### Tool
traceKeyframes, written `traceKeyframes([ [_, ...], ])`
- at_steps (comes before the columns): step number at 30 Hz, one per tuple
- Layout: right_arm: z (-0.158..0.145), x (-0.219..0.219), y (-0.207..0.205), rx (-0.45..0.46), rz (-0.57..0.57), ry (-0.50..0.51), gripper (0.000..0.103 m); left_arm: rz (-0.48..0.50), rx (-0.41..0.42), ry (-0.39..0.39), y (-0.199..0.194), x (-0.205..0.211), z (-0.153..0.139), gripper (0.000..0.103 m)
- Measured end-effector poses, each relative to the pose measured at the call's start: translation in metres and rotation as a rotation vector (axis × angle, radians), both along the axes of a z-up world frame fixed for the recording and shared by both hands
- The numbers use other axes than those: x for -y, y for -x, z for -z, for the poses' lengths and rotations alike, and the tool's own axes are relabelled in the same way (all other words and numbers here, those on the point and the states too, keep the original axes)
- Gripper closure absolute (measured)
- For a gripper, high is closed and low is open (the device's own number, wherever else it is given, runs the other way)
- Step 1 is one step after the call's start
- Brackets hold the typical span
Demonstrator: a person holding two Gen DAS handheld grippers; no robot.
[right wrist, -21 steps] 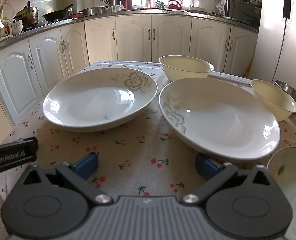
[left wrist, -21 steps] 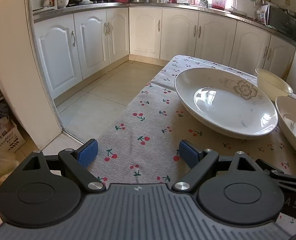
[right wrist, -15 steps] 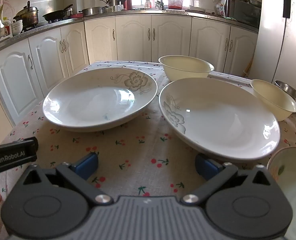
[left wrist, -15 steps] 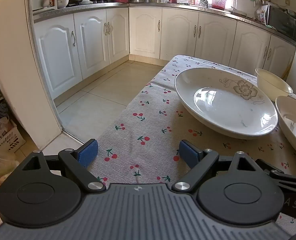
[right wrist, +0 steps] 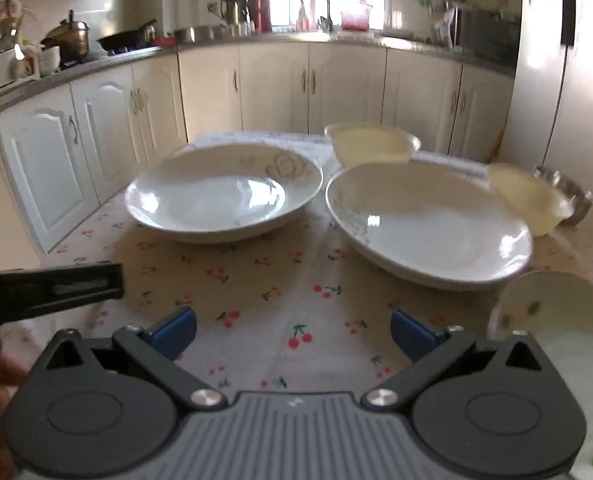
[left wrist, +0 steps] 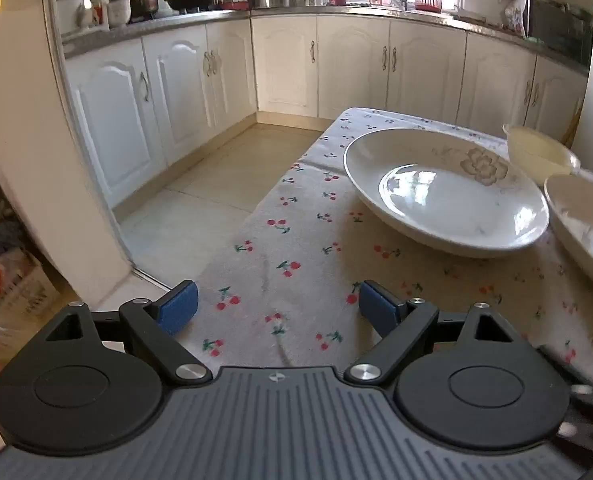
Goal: Organize plates and bowls
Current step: 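Move the left tool over the table toward the pale green floral plate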
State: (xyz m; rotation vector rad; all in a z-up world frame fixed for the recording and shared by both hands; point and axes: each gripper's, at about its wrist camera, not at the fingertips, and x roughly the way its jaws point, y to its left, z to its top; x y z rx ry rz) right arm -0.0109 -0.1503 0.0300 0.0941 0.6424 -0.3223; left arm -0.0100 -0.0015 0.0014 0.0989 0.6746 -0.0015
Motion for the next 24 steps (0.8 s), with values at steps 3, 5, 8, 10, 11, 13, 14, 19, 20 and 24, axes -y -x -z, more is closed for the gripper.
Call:
traceKeyframes([
  [3, -0.017, -0.001, 0.022, 0.046, 0.007, 0.017, 0.001, 0.014, 0.012, -0.037, 0.012, 0.001, -0.004, 0.0],
  [5, -0.029, 0.002, 0.038, 0.076, 0.03, 0.036, 0.001, 0.025, 0.023, -0.02, 0.025, 0.0, -0.012, 0.0],
  [8, -0.045, 0.009, 0.059, 0.11, 0.06, 0.05, 0.001, 0.05, 0.042, -0.003, 0.044, 0.0, -0.026, 0.0],
  [10, -0.053, 0.013, 0.073, 0.132, 0.087, 0.071, 0.001, 0.067, 0.051, 0.003, 0.057, 0.001, -0.035, 0.0],
  [11, -0.059, 0.016, 0.081, 0.149, 0.099, 0.079, 0.001, 0.078, 0.06, 0.007, 0.062, 0.003, -0.04, 0.0],
  [13, -0.066, 0.02, 0.095, 0.178, 0.127, 0.089, 0.001, 0.1, 0.076, 0.011, 0.08, 0.005, -0.053, 0.0],
  [14, -0.069, 0.022, 0.1, 0.19, 0.142, 0.089, 0.001, 0.115, 0.078, 0.014, 0.088, 0.007, -0.058, 0.0],
  [19, -0.083, 0.031, 0.128, 0.222, 0.216, 0.104, 0.001, 0.179, 0.103, 0.03, 0.117, 0.017, -0.081, 0.0],
  [20, -0.084, 0.033, 0.133, 0.232, 0.226, 0.107, 0.001, 0.192, 0.104, 0.032, 0.122, 0.022, -0.086, 0.0],
  [24, -0.093, 0.035, 0.152, 0.255, 0.28, 0.12, 0.001, 0.243, 0.112, 0.056, 0.144, 0.023, -0.1, 0.0],
])
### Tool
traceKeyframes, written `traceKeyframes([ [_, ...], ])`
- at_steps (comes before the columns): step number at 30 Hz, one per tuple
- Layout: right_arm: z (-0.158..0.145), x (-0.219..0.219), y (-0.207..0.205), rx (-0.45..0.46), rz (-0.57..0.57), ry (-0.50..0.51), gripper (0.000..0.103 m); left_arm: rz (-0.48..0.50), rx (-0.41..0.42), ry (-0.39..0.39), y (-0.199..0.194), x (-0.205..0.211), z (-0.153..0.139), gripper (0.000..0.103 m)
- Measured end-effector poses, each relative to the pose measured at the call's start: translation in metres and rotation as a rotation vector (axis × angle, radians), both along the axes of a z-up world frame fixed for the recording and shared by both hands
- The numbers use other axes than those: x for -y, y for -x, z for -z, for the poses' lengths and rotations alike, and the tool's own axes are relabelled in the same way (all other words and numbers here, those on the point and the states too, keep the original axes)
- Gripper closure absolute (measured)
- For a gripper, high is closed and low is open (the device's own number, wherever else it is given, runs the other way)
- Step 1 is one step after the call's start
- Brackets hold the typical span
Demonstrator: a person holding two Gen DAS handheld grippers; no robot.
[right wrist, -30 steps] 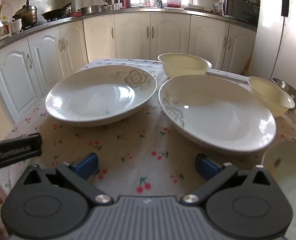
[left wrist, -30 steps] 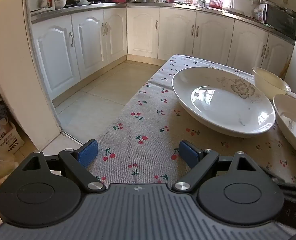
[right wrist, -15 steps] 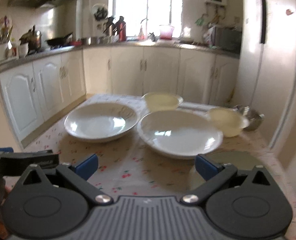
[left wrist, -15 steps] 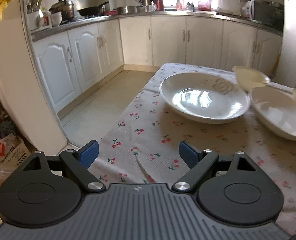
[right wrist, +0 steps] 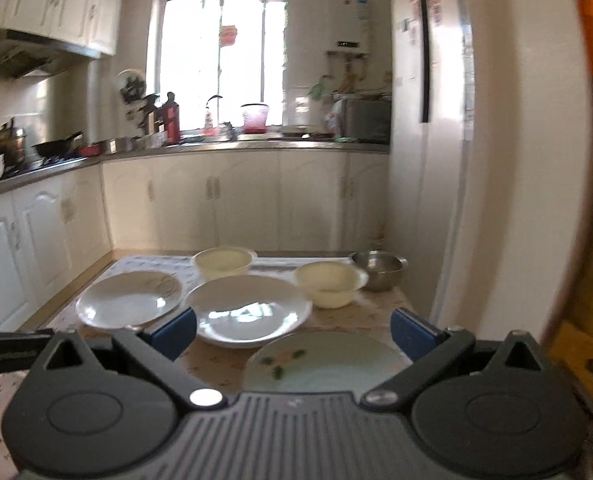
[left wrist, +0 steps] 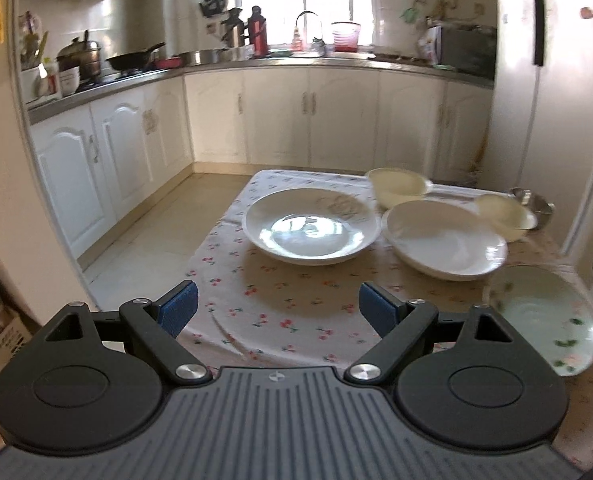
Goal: Organize plates and bowls
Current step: 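Move the left tool over the table toward the pale green floral plate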
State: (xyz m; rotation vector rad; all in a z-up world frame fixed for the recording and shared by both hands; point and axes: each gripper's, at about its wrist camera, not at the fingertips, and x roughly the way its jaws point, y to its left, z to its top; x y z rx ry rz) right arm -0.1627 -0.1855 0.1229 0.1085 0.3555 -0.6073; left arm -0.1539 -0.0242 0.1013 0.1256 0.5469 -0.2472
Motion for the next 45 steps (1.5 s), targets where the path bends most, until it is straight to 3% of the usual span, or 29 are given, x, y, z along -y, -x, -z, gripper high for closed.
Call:
traceKeyframes([
  [13, -0.018, -0.003, 0.054, 0.044, 0.021, -0.073, 0.001, 0.094, -0.016, 0.049, 0.038, -0.004, -0.019, 0.0],
  [24, -0.02, -0.01, 0.078, 0.054, 0.051, -0.072, 0.001, 0.142, -0.032, 0.023, 0.055, -0.003, -0.018, 0.0],
  [45, 0.001, -0.009, 0.079, -0.016, 0.058, -0.134, 0.001, 0.17, -0.121, -0.028, 0.049, -0.001, -0.004, 0.0],
])
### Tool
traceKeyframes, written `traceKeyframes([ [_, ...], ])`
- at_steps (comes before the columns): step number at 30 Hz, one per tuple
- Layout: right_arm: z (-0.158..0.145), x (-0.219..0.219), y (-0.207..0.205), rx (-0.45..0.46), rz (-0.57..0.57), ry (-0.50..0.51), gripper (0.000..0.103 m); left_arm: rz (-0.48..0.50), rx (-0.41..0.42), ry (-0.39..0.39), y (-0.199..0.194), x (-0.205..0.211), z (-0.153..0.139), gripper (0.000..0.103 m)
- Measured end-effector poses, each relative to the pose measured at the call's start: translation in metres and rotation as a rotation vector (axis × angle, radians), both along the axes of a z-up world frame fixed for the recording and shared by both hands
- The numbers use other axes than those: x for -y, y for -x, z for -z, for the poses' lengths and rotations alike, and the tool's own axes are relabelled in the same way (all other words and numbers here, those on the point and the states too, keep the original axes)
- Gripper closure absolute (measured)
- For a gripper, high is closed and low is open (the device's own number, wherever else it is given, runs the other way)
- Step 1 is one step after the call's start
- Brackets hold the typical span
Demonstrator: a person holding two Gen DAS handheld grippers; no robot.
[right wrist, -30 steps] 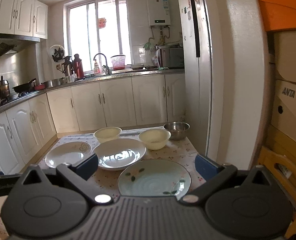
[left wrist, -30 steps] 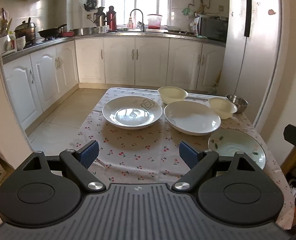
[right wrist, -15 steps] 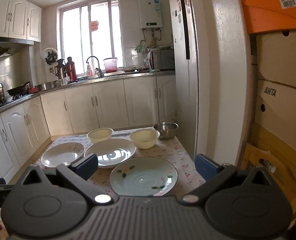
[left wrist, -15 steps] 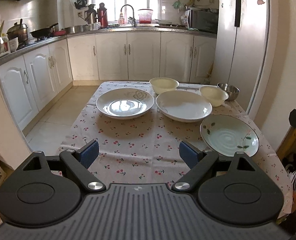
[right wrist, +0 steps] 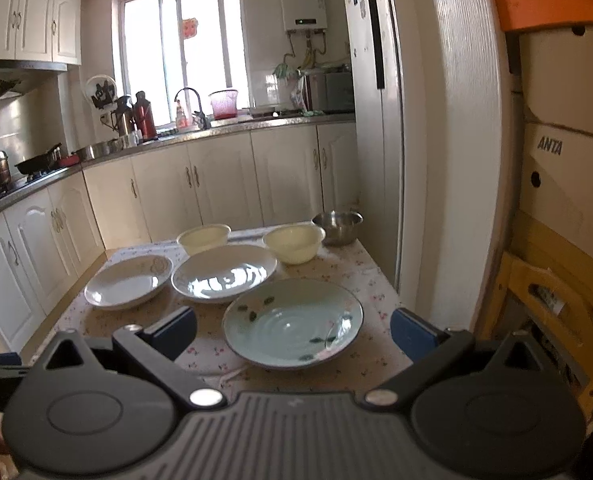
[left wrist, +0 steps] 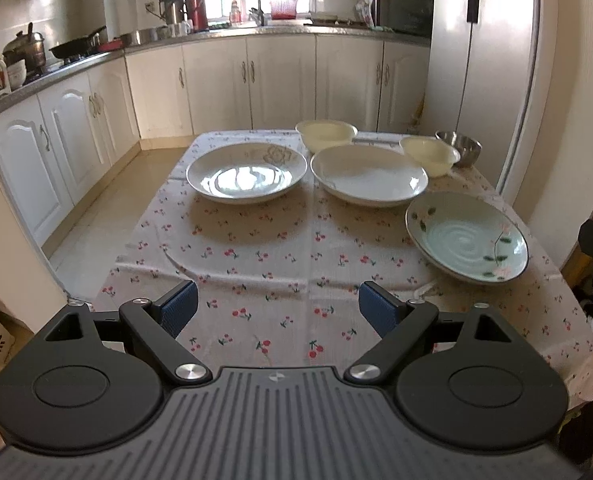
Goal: Organize plates and bowls
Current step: 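Move the left tool over the table toward the pale green floral plate, then grasp the rim of the pale green floral plate with the left tool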
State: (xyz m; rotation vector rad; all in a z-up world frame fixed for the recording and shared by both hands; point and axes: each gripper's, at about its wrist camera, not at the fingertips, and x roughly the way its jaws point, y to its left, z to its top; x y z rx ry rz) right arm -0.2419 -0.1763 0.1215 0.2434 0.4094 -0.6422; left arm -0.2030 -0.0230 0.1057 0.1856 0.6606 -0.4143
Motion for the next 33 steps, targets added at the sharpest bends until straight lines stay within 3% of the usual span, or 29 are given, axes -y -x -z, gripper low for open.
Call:
traceKeyframes([
  [12, 0.02, 0.006, -0.006, -0.05, -0.005, -0.052, 0.001, 0.008, -0.041, -0.017, -0.009, 0.006, 0.015, 0.0],
  [22, 0.031, 0.027, 0.0, -0.005, 0.016, -0.121, 0.001, 0.025, -0.088, -0.042, -0.027, 0.018, 0.035, 0.0],
  [29, 0.04, 0.052, 0.005, 0.055, -0.022, -0.183, 0.001, 0.078, -0.192, 0.074, -0.047, 0.023, 0.051, 0.0],
  [33, 0.047, 0.076, 0.009, 0.11, -0.014, -0.264, 0.001, 0.127, -0.235, 0.198, -0.059, 0.025, 0.055, 0.0],
])
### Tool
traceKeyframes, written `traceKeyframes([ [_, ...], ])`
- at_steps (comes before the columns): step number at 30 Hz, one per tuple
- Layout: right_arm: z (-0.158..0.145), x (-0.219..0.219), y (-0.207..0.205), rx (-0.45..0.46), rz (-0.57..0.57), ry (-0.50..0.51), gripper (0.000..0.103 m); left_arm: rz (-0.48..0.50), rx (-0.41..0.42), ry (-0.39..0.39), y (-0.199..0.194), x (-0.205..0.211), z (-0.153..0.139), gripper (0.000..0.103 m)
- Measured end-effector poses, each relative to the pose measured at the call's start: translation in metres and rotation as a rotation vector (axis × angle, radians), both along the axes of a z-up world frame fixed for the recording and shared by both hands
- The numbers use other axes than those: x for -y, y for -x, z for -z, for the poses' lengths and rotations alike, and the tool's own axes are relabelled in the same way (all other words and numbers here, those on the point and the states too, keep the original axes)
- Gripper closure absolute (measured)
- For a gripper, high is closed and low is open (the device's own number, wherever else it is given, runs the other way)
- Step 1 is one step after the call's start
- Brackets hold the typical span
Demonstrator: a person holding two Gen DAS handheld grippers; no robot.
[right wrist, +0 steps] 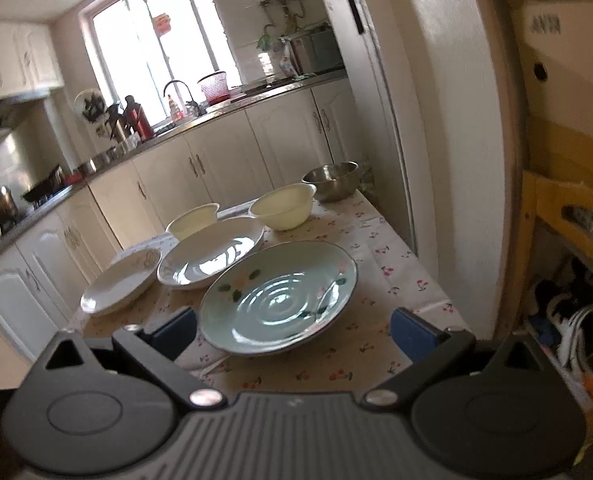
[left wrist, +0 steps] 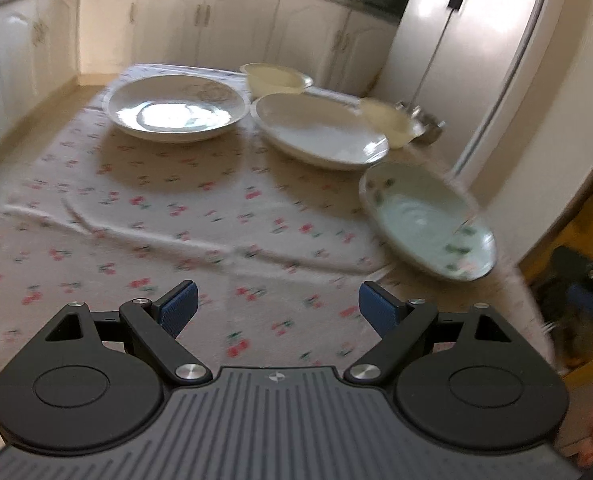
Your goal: Organize plates and bowls
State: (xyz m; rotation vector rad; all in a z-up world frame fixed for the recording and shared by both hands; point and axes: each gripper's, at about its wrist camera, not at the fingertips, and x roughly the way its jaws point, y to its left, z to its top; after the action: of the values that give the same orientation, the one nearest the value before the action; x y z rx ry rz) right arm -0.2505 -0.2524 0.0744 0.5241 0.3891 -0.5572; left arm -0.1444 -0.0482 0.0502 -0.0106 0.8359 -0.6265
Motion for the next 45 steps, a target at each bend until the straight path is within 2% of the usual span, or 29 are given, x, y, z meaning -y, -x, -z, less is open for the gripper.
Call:
traceKeyframes([
  [3, 0.005, 0.019, 0.0, 0.043, 0.013, -0.059, 0.001, 0.012, -0.014, 0.055, -0.011, 0.003, 0.001, 0.0],
  [7, 0.007, 0.031, -0.005, 0.045, 0.037, -0.06, 0.001, 0.02, -0.036, 0.092, -0.025, 0.013, 0.001, 0.0],
  [17, 0.019, 0.081, -0.036, 0.14, -0.01, -0.156, 0.001, 0.092, -0.028, 0.098, -0.036, 0.061, 0.002, 0.0],
  [20, 0.023, 0.092, -0.043, 0.156, -0.019, -0.18, 0.003, 0.102, -0.021, 0.077, -0.04, 0.076, 0.009, 0.005],
  [25, 0.031, 0.101, -0.053, 0.163, -0.054, -0.211, 0.004, 0.106, -0.042, 0.057, -0.048, 0.095, 0.018, 0.027],
  [31, 0.041, 0.109, -0.058, 0.164, -0.072, -0.256, 0.004, 0.12, -0.05, 0.03, -0.055, 0.116, 0.031, 0.04],
  [45, 0.041, 0.104, -0.062, 0.175, -0.128, -0.296, 0.003, 0.151, -0.028, 0.035, -0.05, 0.134, 0.038, 0.055],
])
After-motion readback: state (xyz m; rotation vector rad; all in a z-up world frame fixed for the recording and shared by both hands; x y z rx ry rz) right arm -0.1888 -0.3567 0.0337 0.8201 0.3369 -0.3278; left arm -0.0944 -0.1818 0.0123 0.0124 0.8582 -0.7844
